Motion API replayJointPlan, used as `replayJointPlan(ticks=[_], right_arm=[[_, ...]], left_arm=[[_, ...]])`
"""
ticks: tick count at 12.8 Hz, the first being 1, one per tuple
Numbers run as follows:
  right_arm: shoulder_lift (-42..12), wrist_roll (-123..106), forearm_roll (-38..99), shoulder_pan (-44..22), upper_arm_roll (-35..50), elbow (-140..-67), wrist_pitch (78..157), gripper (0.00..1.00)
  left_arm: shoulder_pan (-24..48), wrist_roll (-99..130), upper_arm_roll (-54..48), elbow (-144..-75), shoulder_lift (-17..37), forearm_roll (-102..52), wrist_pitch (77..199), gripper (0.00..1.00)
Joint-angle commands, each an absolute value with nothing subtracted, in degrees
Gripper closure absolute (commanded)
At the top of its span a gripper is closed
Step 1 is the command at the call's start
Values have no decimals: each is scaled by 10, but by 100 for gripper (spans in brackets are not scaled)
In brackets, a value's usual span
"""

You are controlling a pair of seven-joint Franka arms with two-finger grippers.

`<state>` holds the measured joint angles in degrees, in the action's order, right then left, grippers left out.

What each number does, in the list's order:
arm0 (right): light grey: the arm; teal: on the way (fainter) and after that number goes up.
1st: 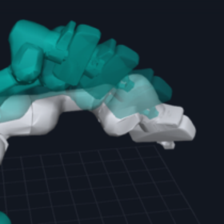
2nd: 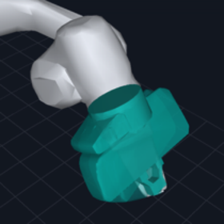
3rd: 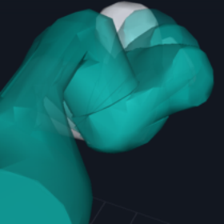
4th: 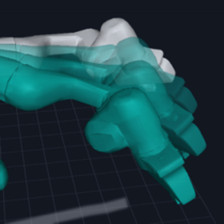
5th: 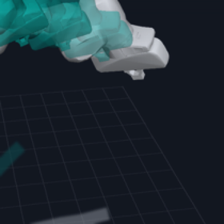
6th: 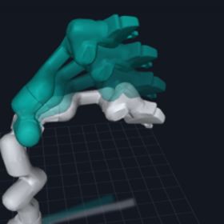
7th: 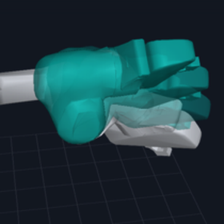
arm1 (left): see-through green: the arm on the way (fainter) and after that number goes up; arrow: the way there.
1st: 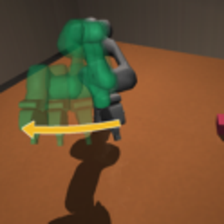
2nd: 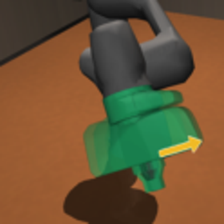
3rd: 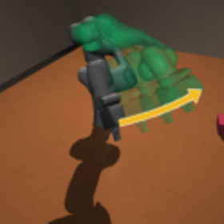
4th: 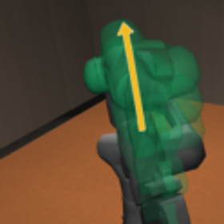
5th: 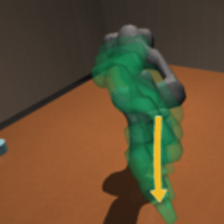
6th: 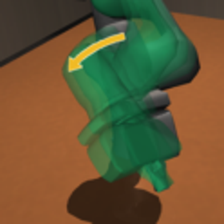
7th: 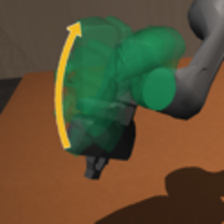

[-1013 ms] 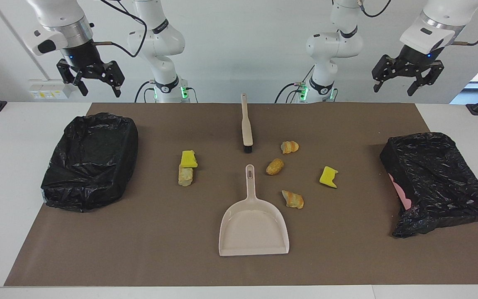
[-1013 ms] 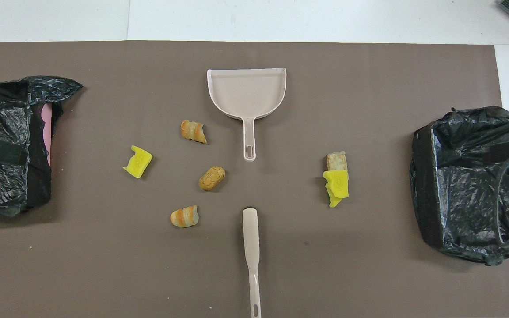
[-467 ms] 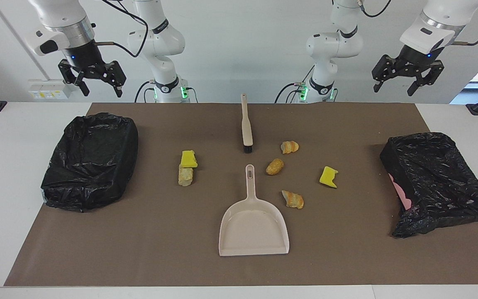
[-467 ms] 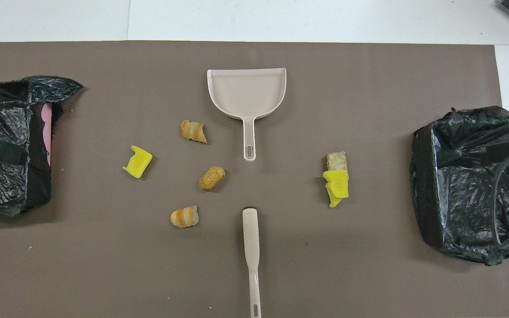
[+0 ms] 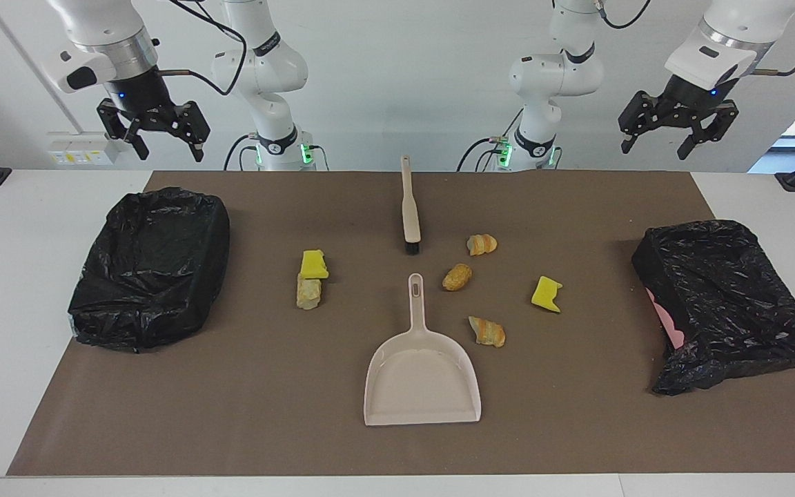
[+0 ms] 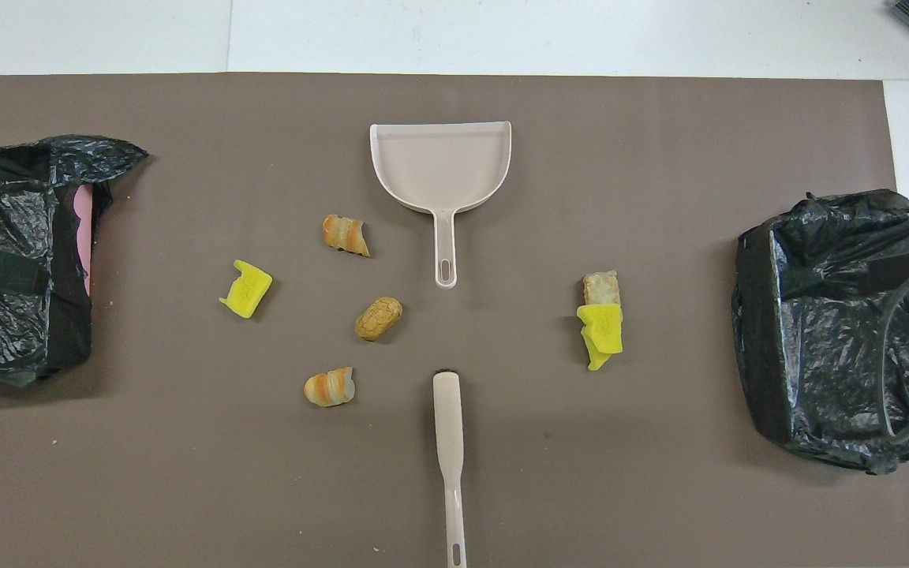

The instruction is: Sweep and dump trash in bin

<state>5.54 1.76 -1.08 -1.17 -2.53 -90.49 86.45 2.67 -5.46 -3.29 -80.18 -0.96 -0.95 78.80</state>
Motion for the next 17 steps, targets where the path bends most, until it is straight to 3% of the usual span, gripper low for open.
replayJointPlan(ticks=[1,17], right_arm=[[67,3,-8,-9,-24,-918,866,0],[71,3,-8,-8,-24,-930,863,0]], left_arm=[[24,-55,-34,-814,-23,-7,774,0],[27,-51,-35,-819,-25,-3,780,0]])
